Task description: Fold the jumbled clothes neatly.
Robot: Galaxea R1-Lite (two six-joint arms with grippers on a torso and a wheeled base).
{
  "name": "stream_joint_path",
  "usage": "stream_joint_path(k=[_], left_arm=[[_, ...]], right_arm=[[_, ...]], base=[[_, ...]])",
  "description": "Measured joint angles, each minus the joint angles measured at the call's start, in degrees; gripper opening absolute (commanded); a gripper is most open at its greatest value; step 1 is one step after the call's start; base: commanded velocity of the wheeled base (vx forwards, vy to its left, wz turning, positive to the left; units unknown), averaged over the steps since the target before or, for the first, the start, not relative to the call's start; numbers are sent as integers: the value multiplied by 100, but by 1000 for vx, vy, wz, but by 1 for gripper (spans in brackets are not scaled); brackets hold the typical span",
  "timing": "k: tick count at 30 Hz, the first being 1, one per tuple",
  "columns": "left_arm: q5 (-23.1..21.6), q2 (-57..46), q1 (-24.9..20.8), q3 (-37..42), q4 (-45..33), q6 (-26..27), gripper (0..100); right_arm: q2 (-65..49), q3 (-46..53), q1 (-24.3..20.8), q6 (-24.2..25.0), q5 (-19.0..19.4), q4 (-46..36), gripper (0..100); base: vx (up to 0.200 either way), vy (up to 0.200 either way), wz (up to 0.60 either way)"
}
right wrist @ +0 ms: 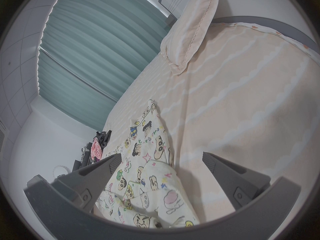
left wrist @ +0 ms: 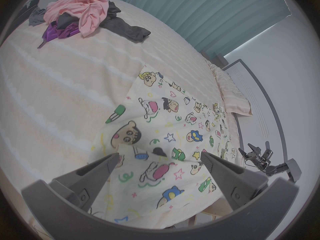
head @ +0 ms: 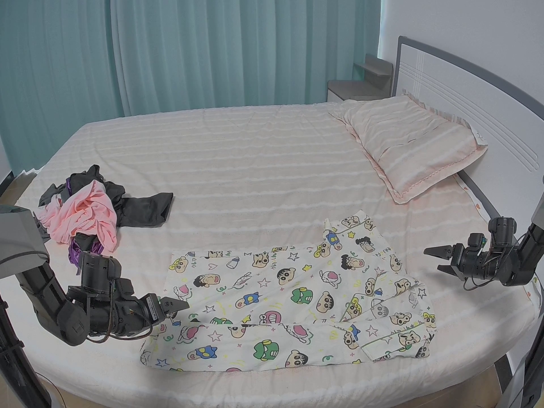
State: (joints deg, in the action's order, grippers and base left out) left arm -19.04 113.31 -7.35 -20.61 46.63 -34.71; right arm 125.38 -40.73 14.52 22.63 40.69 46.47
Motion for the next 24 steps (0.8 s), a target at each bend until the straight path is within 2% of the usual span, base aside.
stream_joint_path(k=[4,9,20,24], left_arm=[[-20,11,-4,-46,9,-60,100],[-162,13,7,-94,11,-257,100],[-239,55,135,-177,12,-257,100],[-241,59,140,-173,12,-213,100]], right_arm=[[0,2,-20,-2,-7,0,100],[0,2,-33,1,-10,0,100],[-2,2,-30,4,-11,0,100],[-2,2,-30,4,-10,2,100]], base=[[0,0,0],[0,200,0],[0,200,0],[0,0,0]])
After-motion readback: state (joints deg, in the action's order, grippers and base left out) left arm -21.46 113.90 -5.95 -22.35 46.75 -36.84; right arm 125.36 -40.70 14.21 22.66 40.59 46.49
